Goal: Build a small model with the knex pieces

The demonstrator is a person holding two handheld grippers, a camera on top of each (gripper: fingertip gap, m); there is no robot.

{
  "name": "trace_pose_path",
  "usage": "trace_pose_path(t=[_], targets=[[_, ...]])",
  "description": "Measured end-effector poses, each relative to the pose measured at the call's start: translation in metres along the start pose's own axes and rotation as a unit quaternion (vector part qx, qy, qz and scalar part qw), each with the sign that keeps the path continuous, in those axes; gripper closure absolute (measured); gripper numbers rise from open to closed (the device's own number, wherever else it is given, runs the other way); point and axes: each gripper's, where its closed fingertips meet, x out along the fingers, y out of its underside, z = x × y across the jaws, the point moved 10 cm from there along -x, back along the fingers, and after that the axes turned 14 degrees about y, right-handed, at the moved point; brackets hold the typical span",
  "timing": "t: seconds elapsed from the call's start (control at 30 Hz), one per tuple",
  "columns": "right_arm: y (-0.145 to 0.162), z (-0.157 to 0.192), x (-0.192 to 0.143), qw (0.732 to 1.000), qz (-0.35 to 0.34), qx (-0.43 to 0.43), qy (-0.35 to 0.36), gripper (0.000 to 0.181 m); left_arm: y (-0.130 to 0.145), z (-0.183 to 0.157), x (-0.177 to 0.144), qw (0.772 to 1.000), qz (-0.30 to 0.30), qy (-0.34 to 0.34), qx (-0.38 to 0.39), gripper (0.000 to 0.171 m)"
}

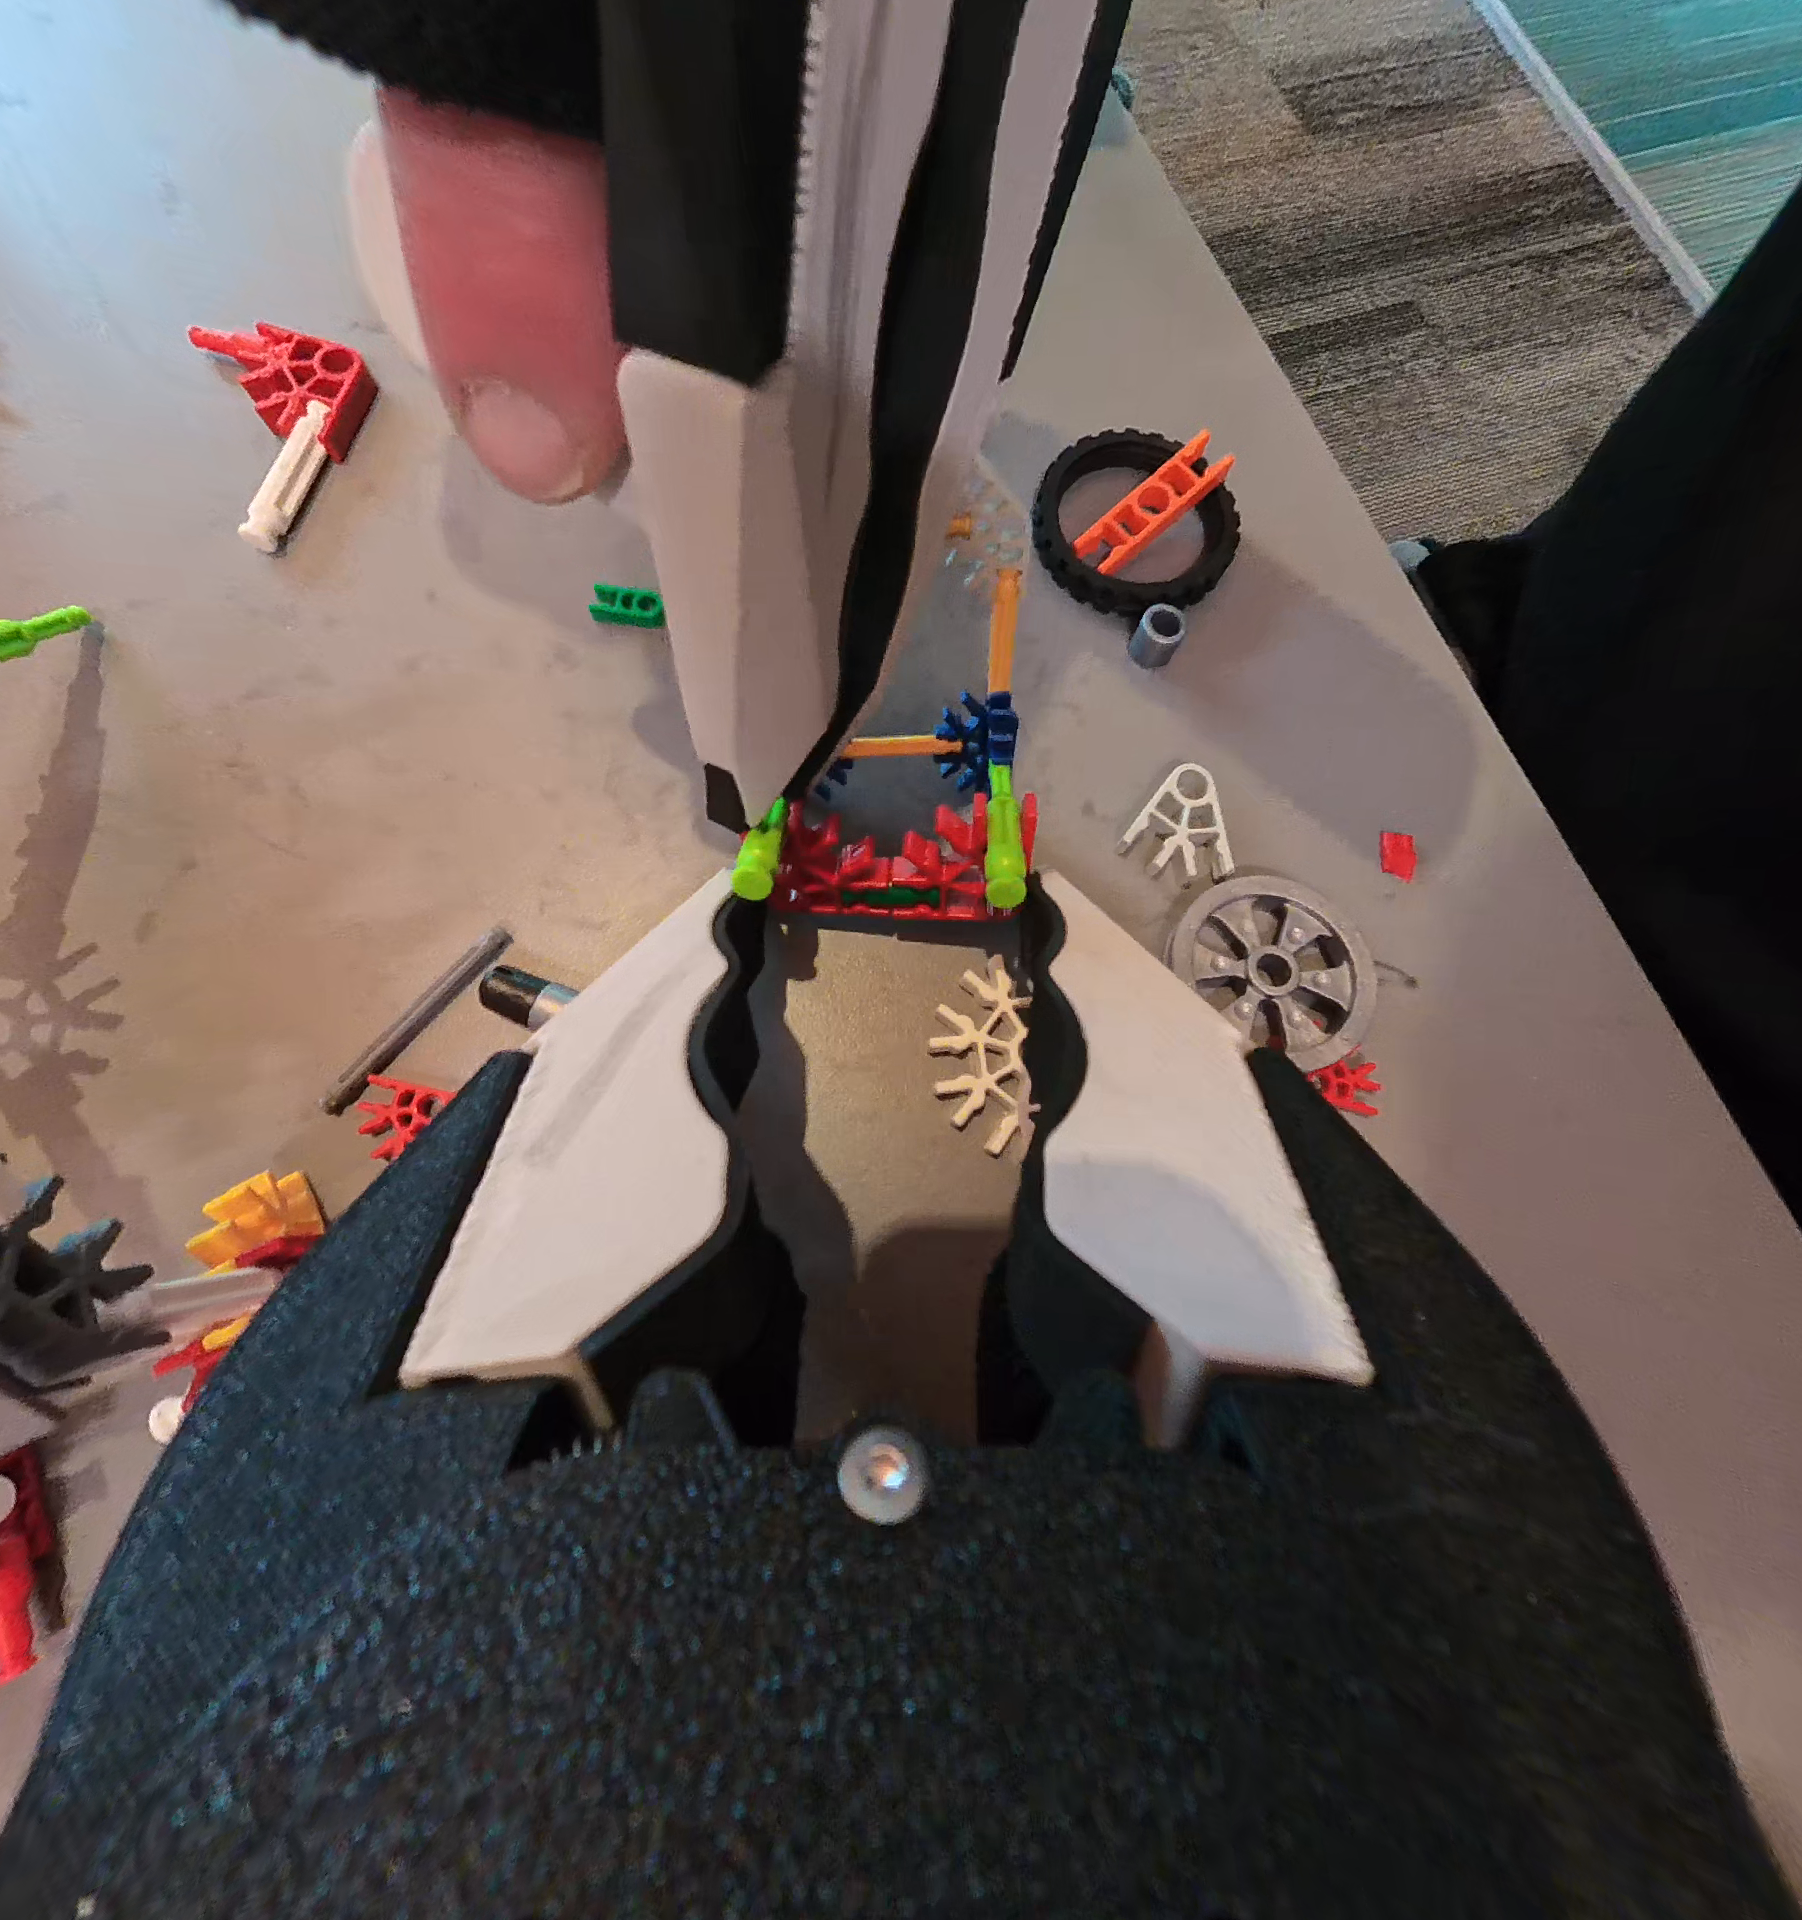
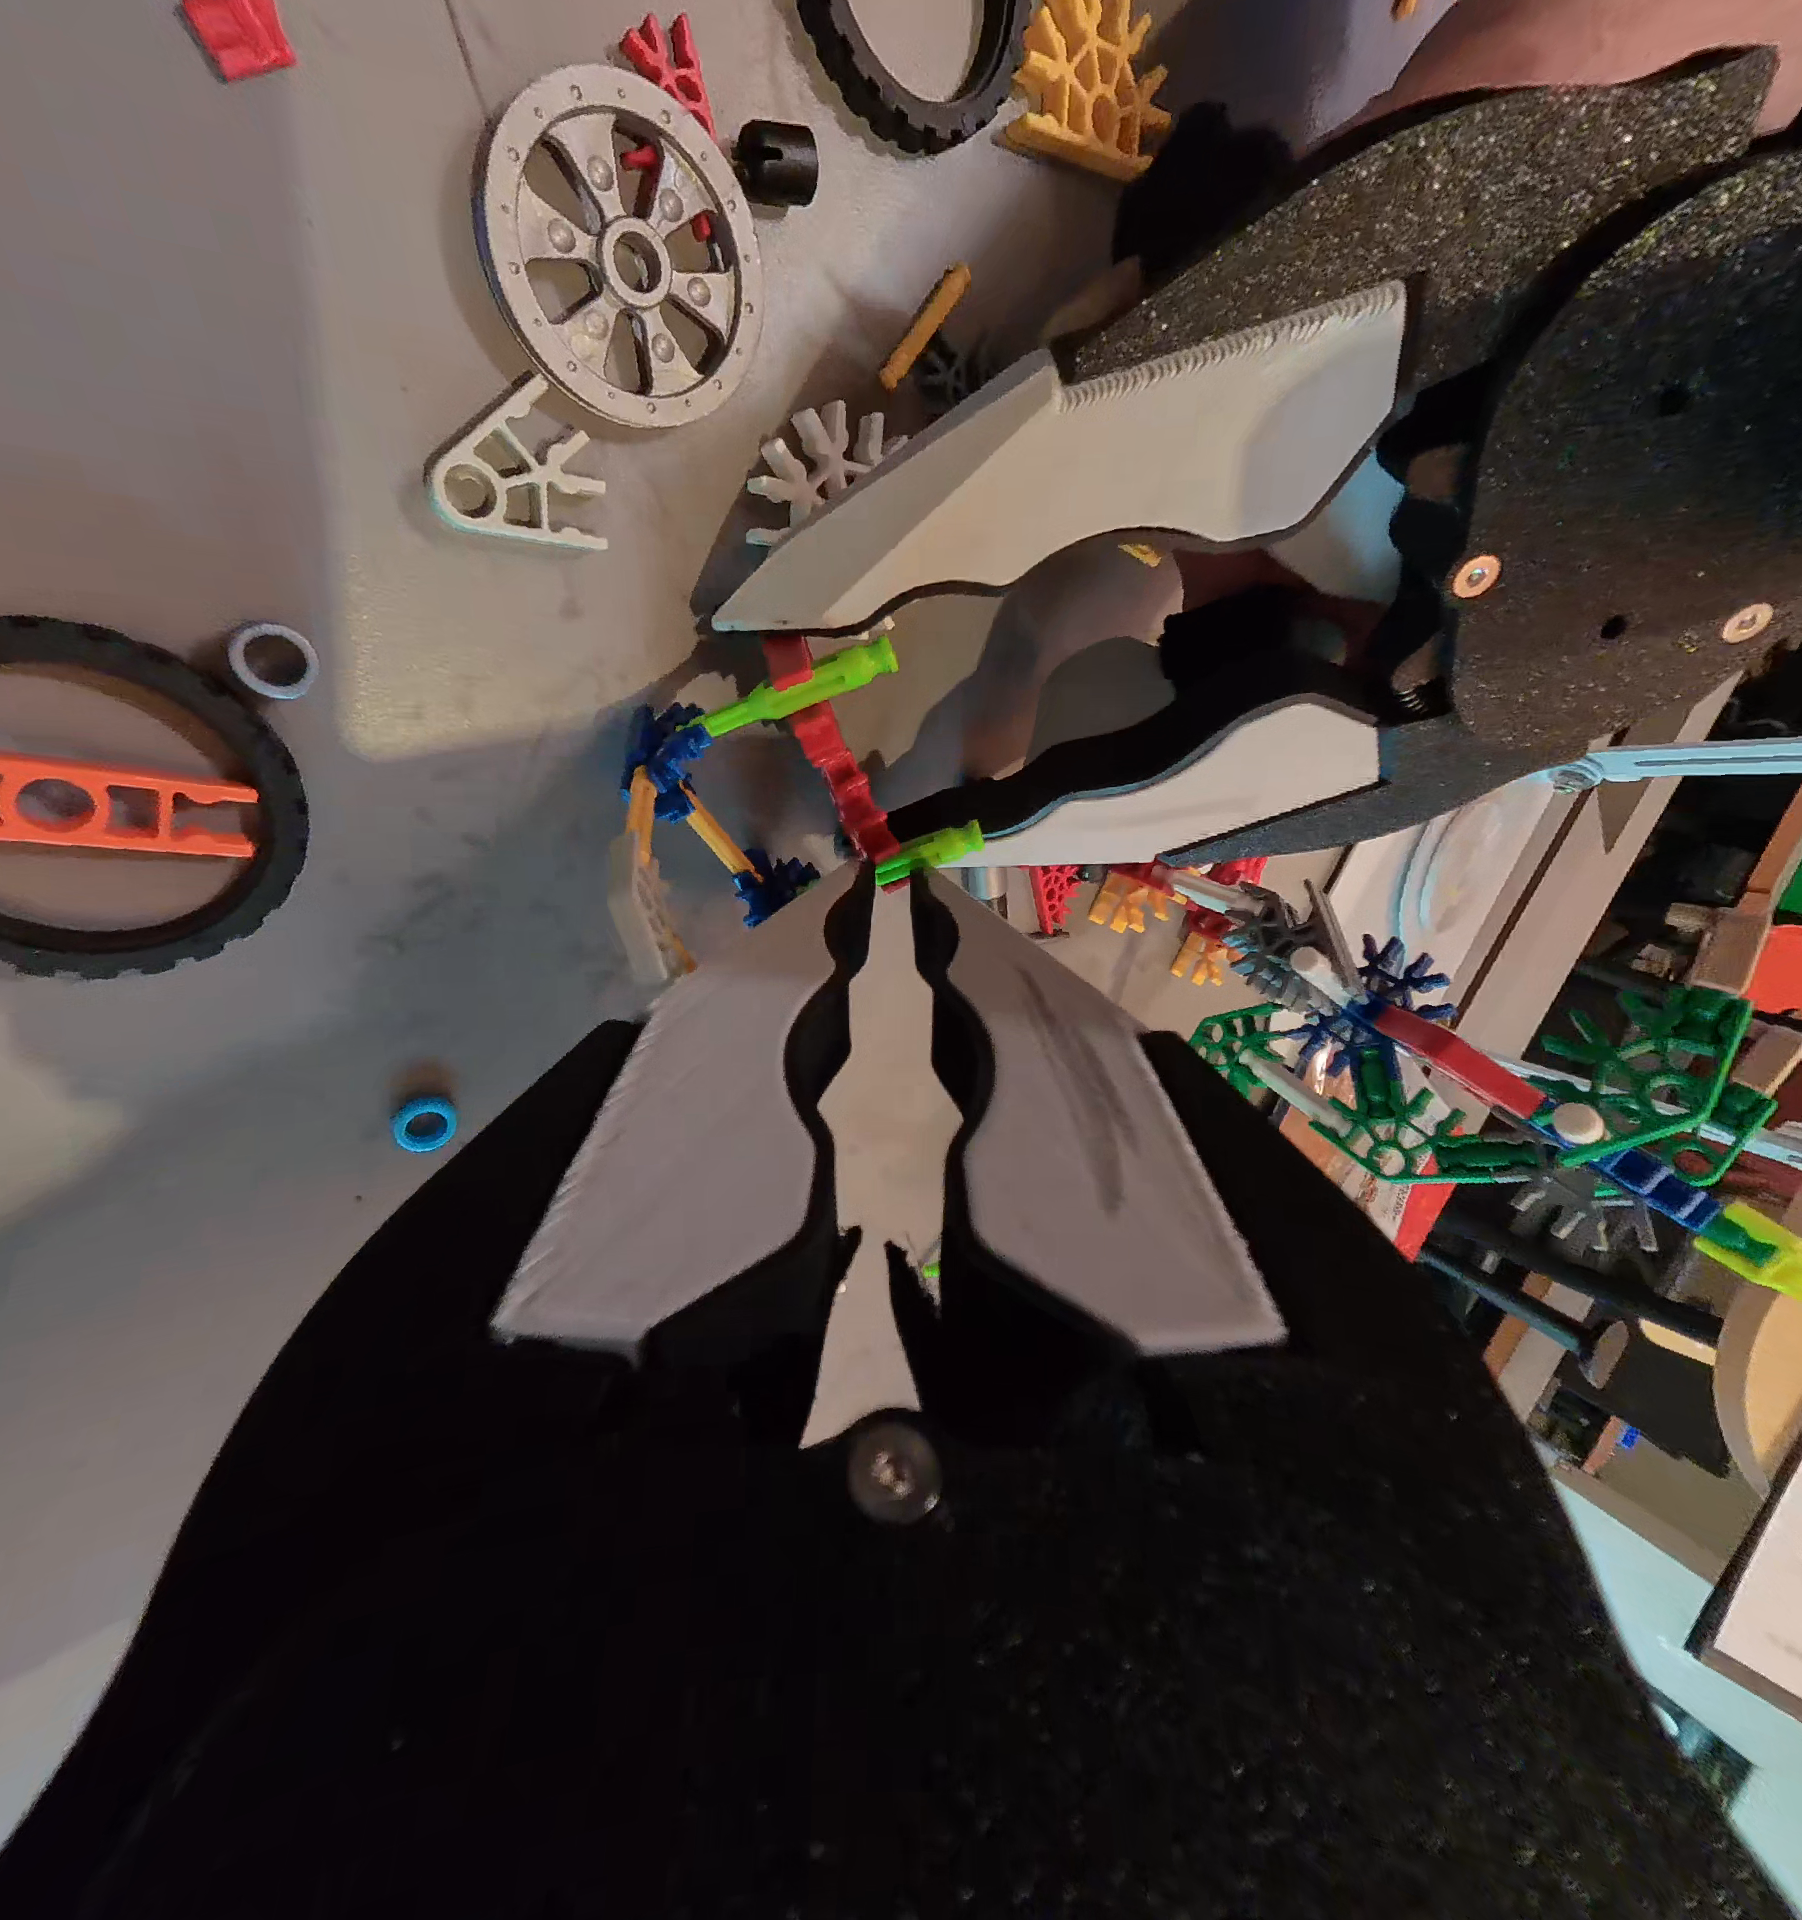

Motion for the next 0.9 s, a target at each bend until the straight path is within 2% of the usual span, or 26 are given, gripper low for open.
trace_pose_path(t=[0.23, 0.9], targets=[[0.0047, -0.0003, -0.0039, 0.999, -0.028, 0.017, 0.008, 0.176, -0.0005, 0.0014, -0.0004, 1.0, -0.001, 0.011, -0.003, 0.124], [0.0072, -0.0035, 0.0022, 0.999, -0.038, 0.023, -0.027, 0.181, -0.0004, 0.0013, 0.0, 1.0, 0.0, 0.011, -0.001, 0.124]])
